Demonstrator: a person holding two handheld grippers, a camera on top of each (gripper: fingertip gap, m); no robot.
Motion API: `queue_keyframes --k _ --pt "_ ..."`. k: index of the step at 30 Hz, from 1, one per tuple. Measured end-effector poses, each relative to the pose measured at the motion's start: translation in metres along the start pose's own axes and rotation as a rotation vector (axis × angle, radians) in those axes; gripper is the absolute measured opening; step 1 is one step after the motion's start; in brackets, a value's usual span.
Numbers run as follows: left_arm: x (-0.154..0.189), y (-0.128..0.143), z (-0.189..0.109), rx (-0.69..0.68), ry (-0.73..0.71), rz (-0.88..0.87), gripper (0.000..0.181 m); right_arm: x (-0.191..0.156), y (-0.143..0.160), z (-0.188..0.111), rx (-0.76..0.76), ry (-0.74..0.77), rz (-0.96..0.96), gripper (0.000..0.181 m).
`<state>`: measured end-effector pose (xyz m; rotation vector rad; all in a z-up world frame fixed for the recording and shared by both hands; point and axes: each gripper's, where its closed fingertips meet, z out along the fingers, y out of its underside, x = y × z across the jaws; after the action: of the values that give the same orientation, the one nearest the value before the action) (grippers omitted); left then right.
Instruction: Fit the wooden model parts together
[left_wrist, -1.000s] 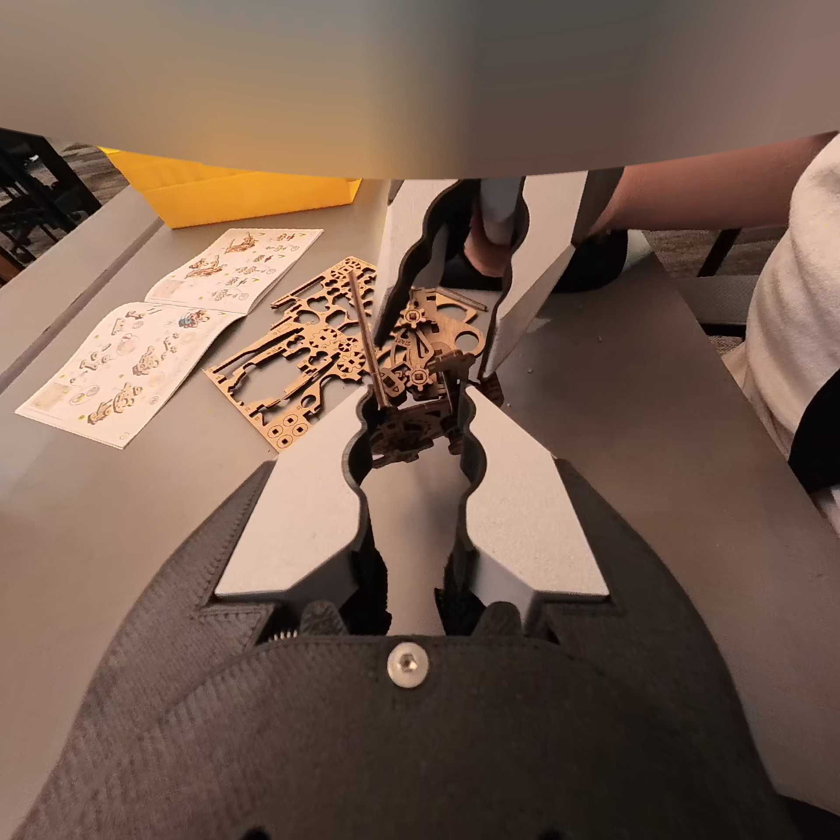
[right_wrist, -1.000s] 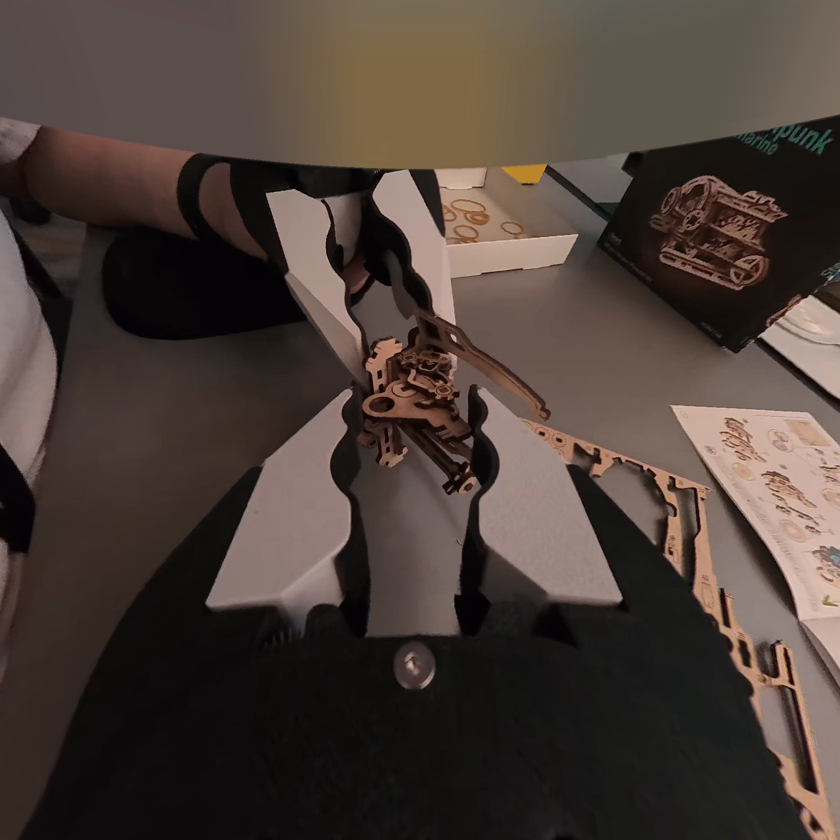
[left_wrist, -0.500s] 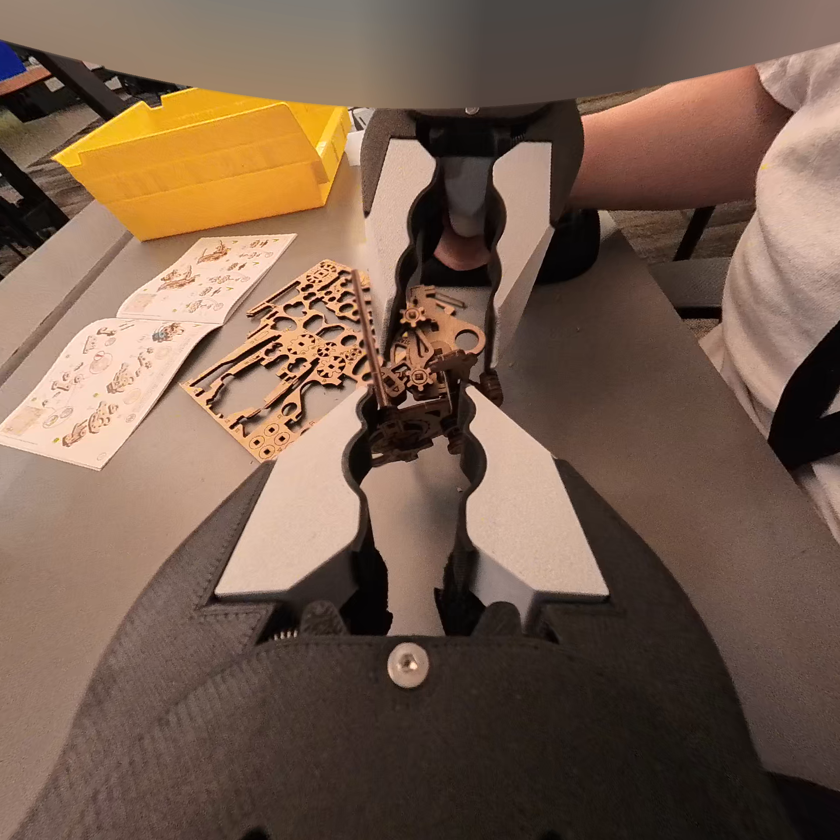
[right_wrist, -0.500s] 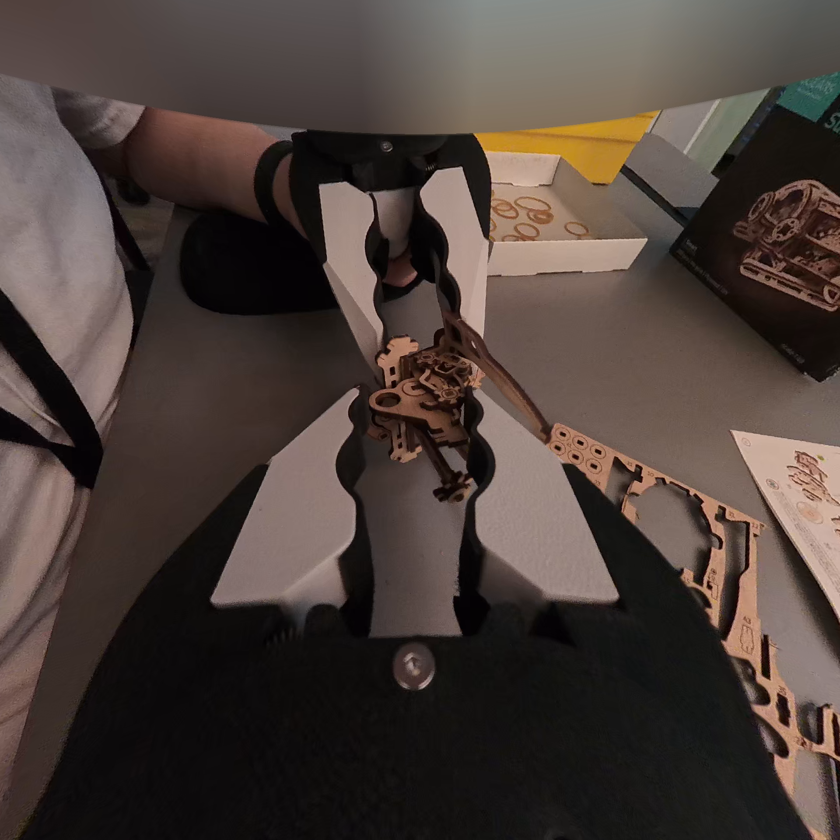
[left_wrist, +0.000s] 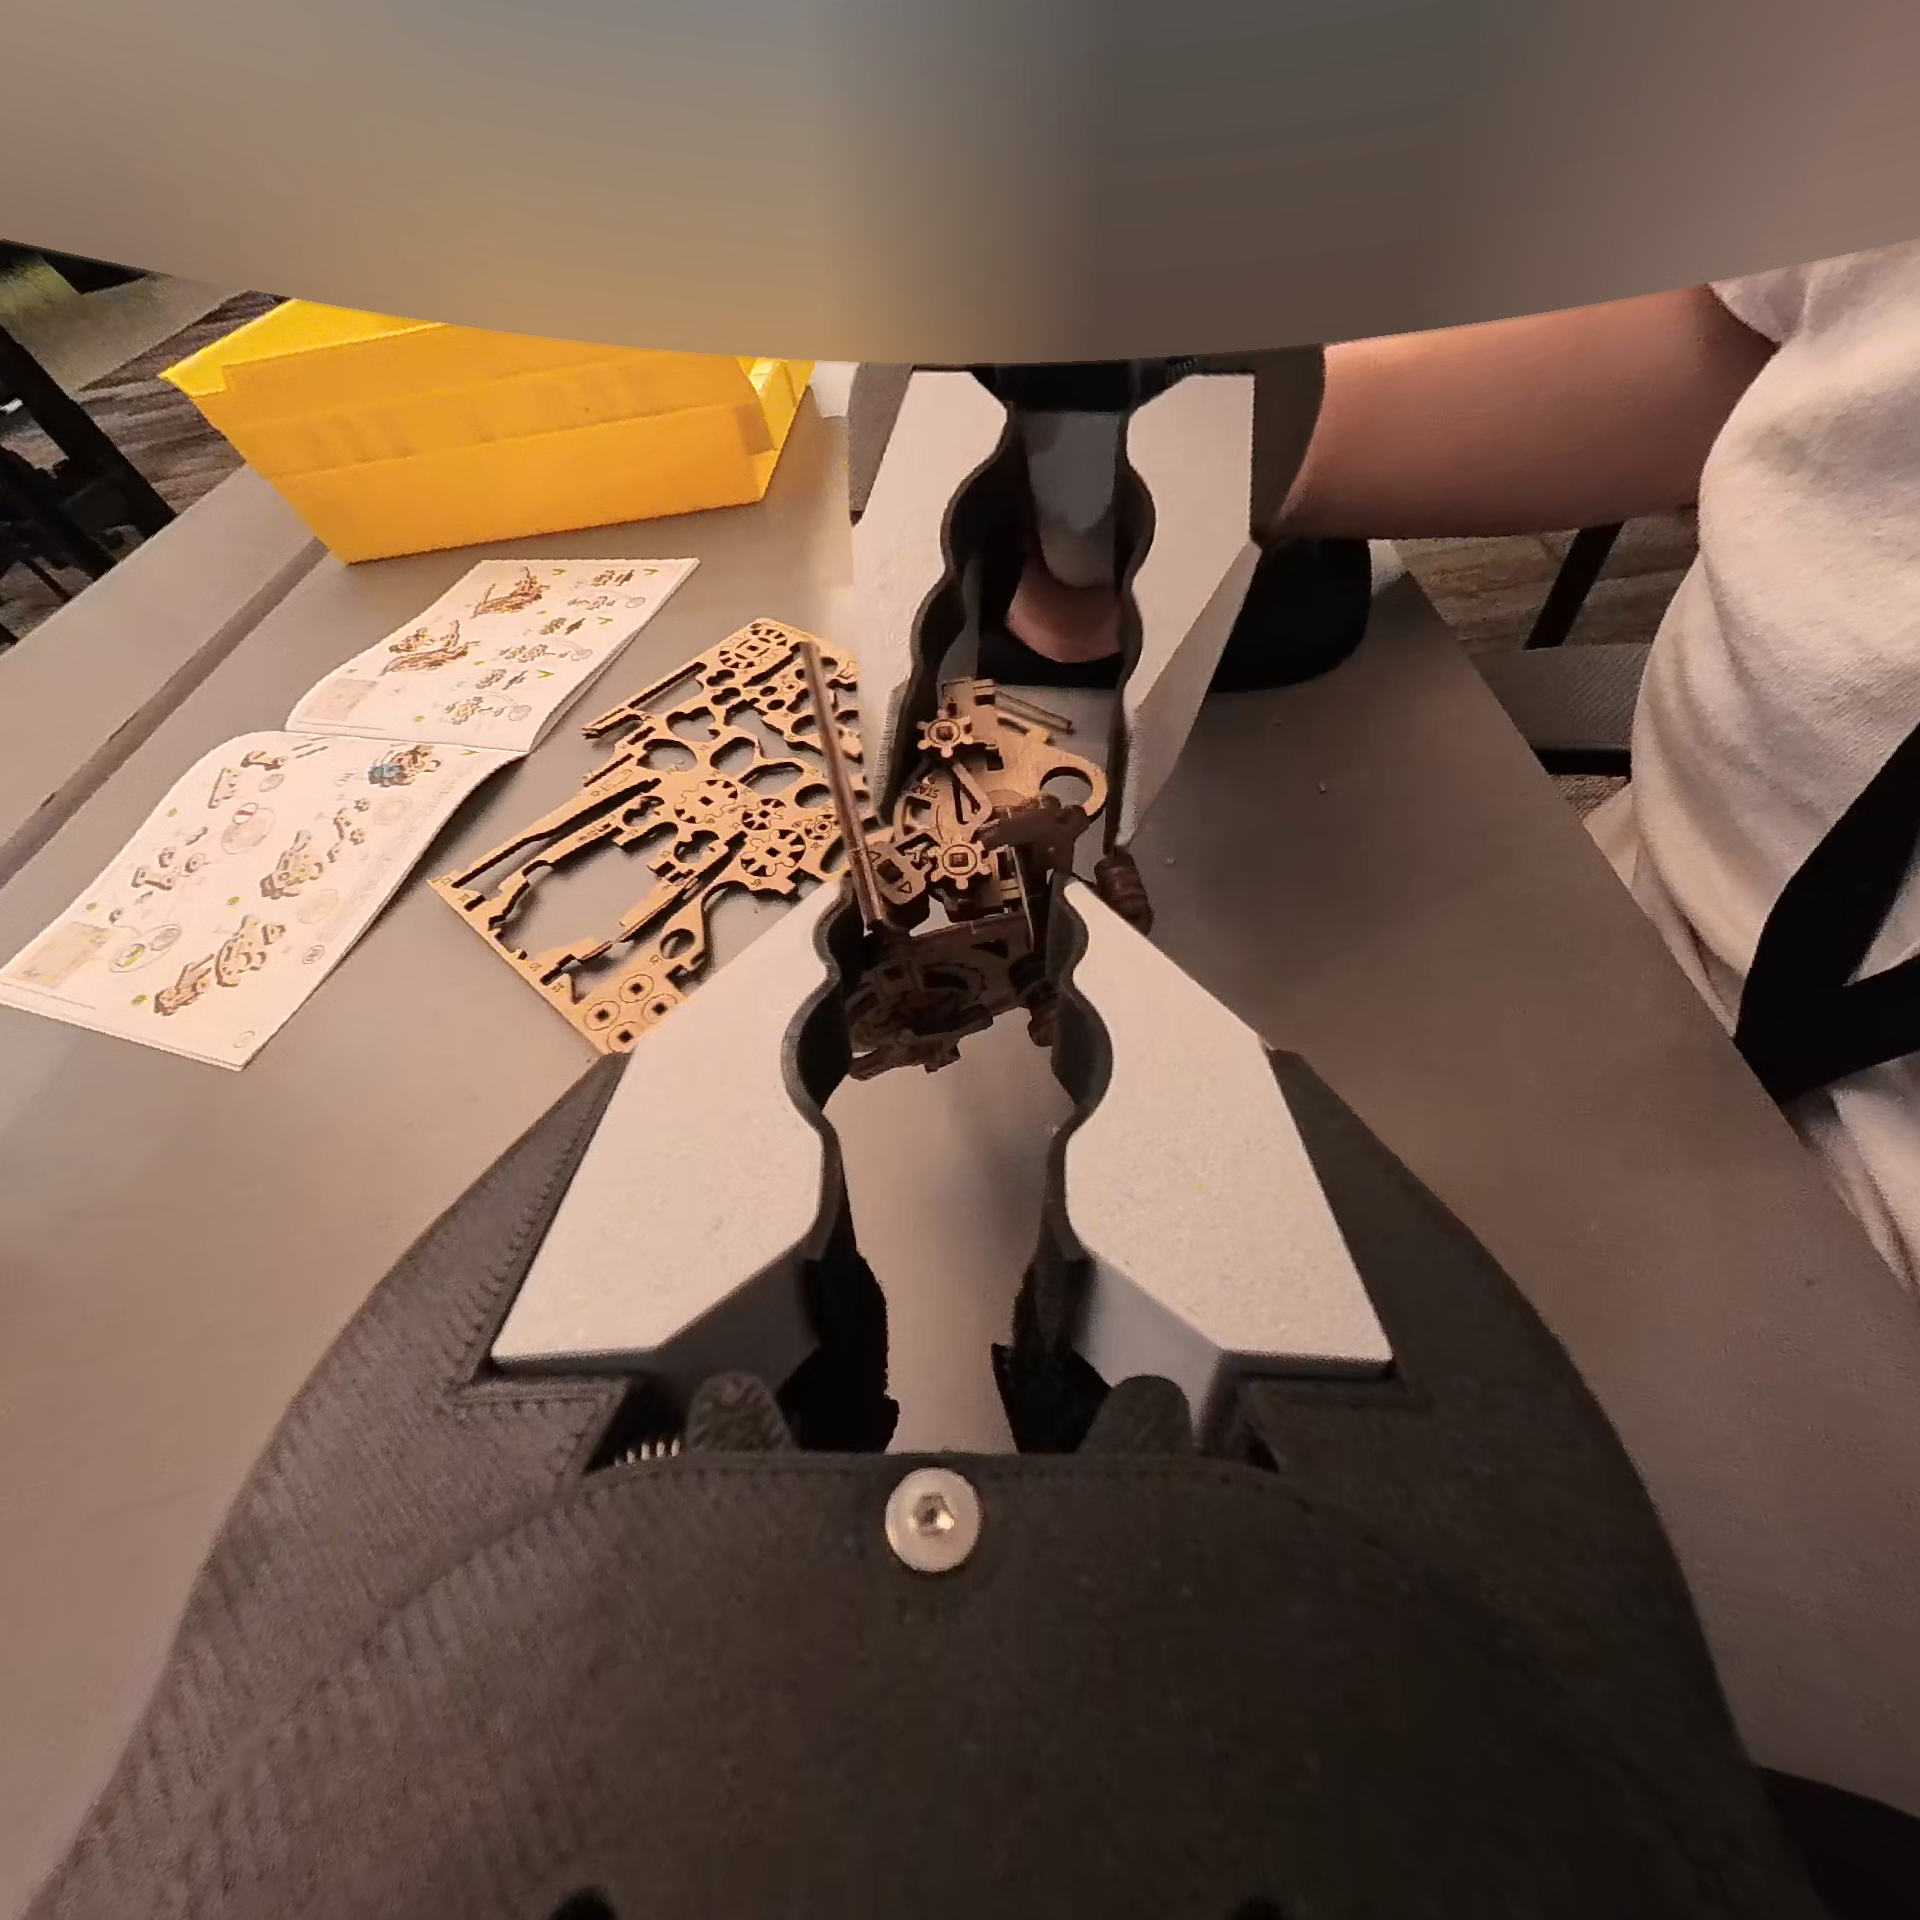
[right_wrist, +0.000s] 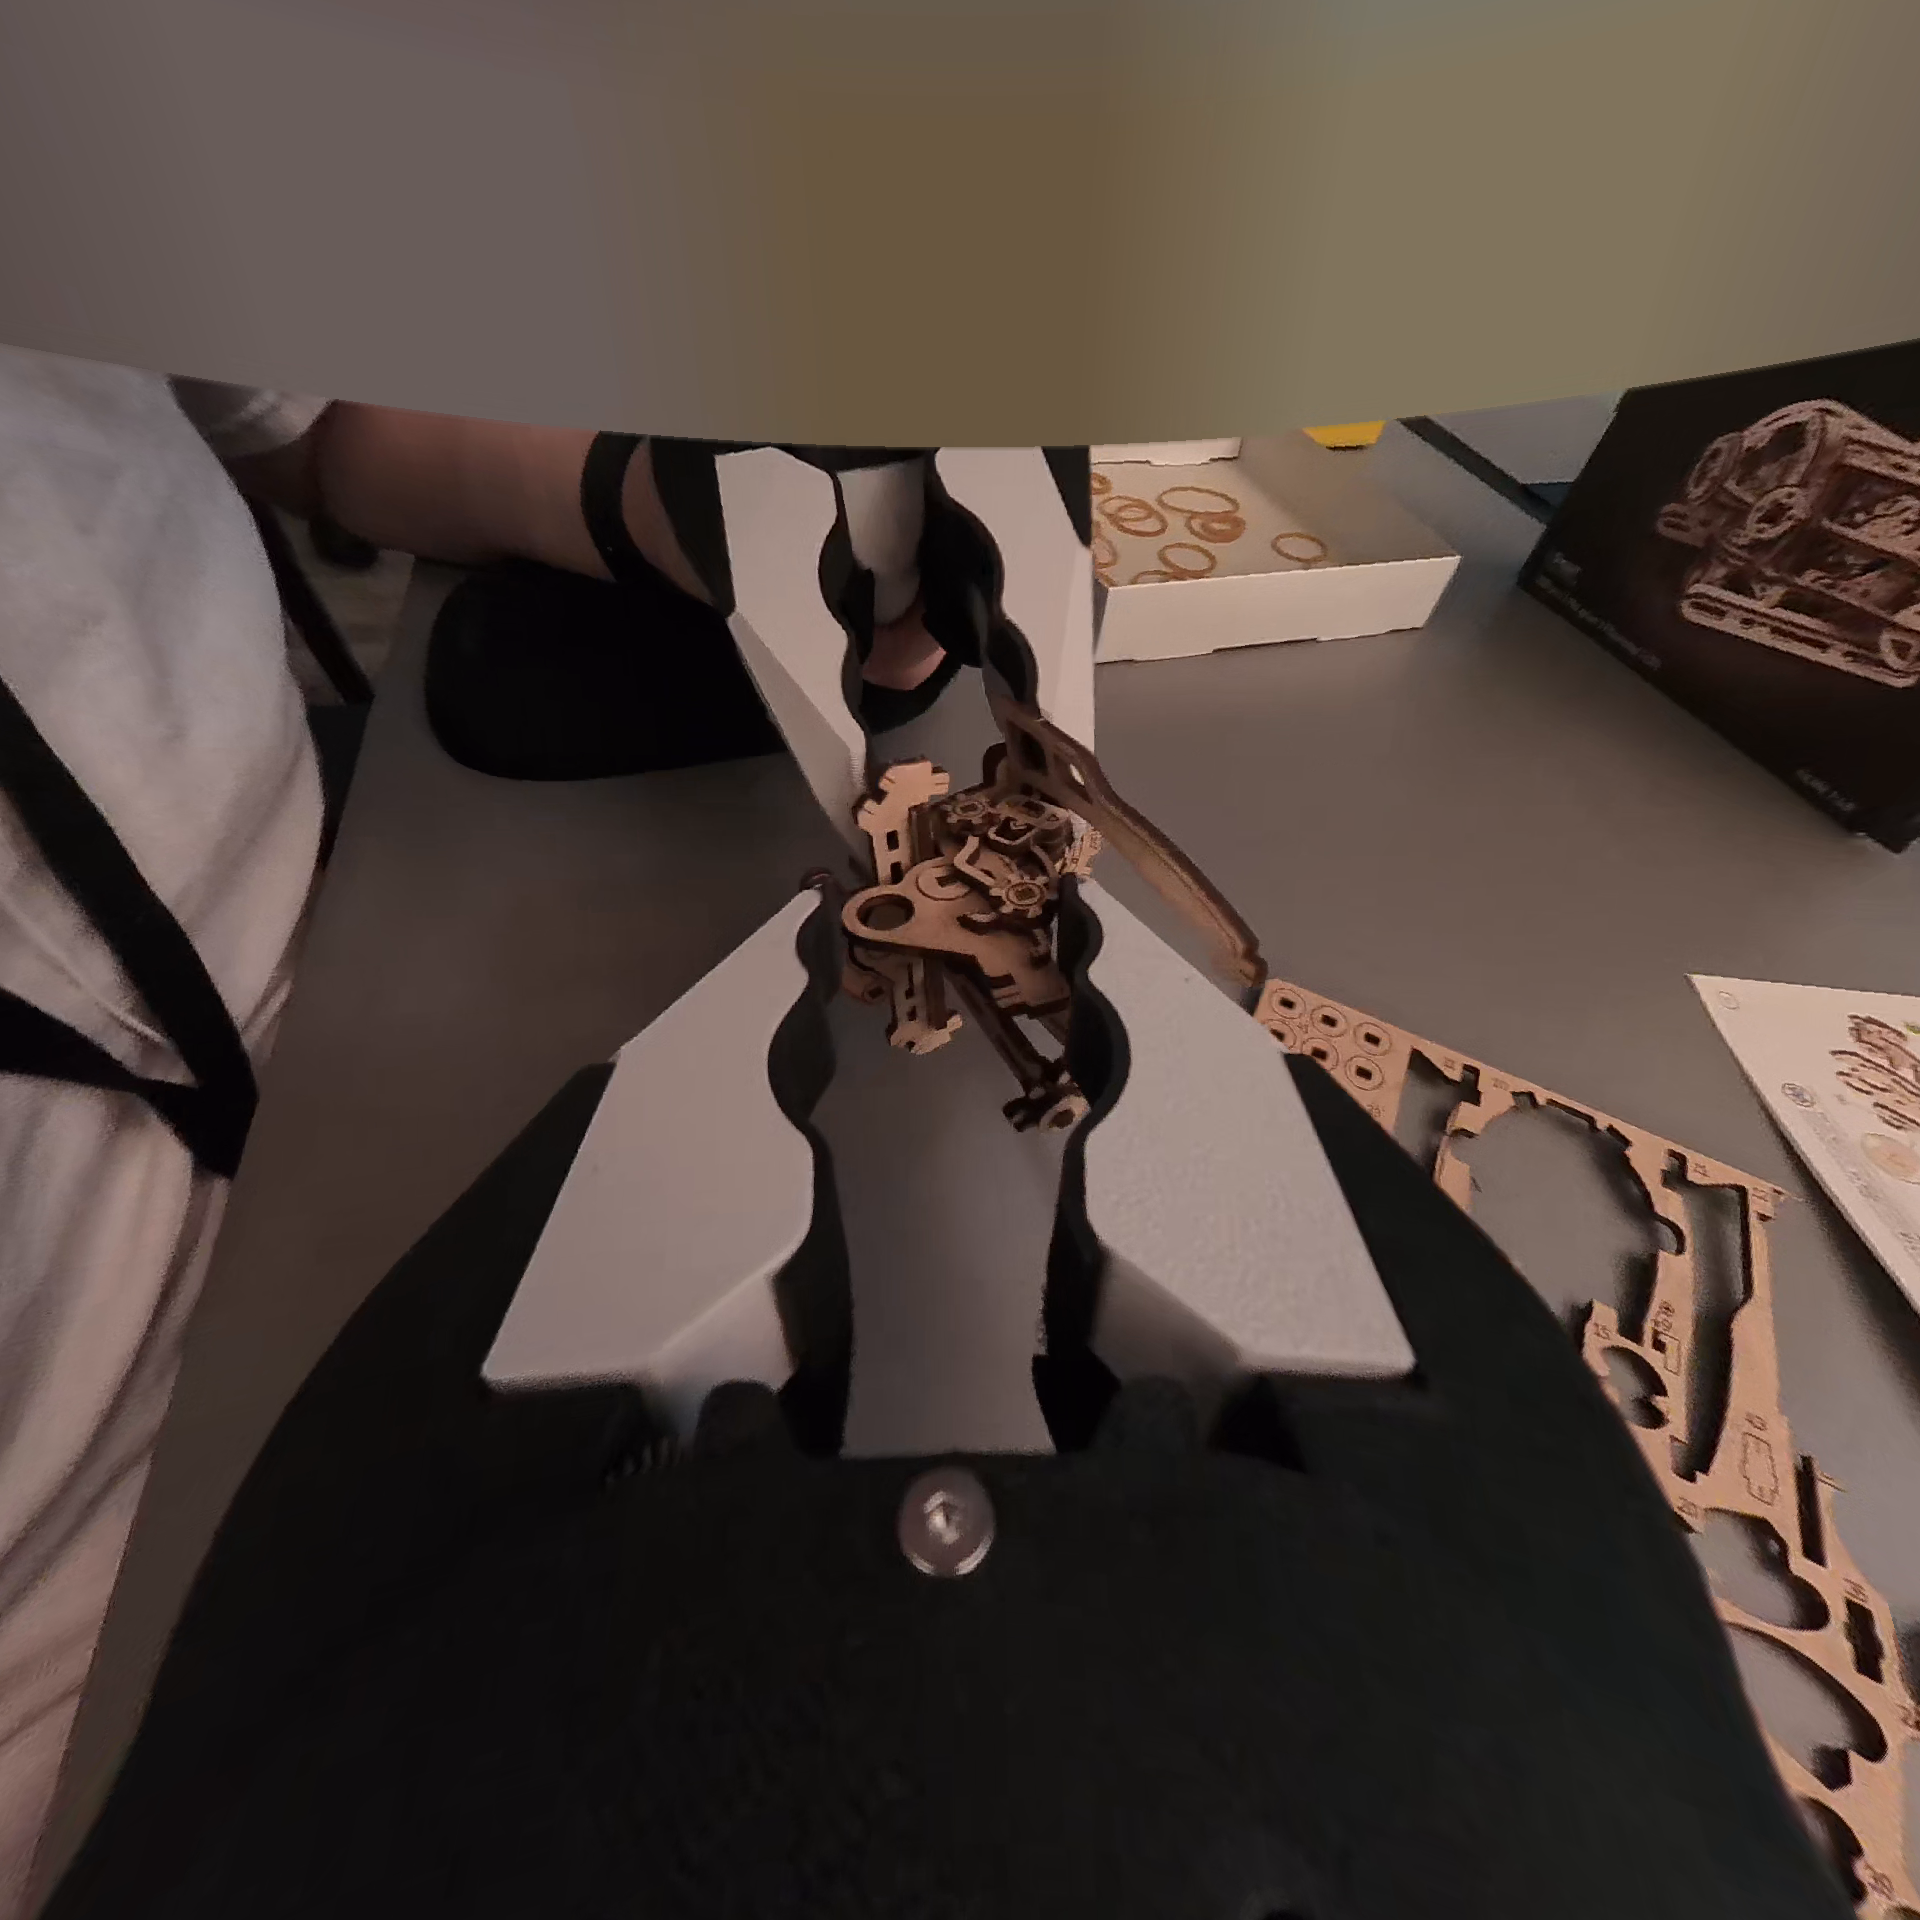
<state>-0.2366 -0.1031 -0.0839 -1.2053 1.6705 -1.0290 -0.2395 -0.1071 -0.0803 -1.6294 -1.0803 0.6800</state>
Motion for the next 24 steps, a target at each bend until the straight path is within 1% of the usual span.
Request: queue_keyframes --k 4,8,17,24 --pt "0.004 -0.001 0.0 0.002 0.019 0.01 0.033 -0.003 -0.001 -0.001 -0.016 -0.001 -0.018 0.04" --pt "0.01 0.003 0.002 -0.03 0.035 0.056 0.033 -0.009 0.007 -0.001 -0.084 -0.035 -0.055 0.041" --pt "0.017 0.006 0.005 -0.052 0.064 0.092 0.033 -0.016 0.013 -0.004 -0.12 -0.048 -0.125 0.04" --pt "0.012 0.003 0.002 -0.032 0.073 0.037 0.032 -0.014 0.005 -0.003 -0.098 0.049 -0.204 0.04"
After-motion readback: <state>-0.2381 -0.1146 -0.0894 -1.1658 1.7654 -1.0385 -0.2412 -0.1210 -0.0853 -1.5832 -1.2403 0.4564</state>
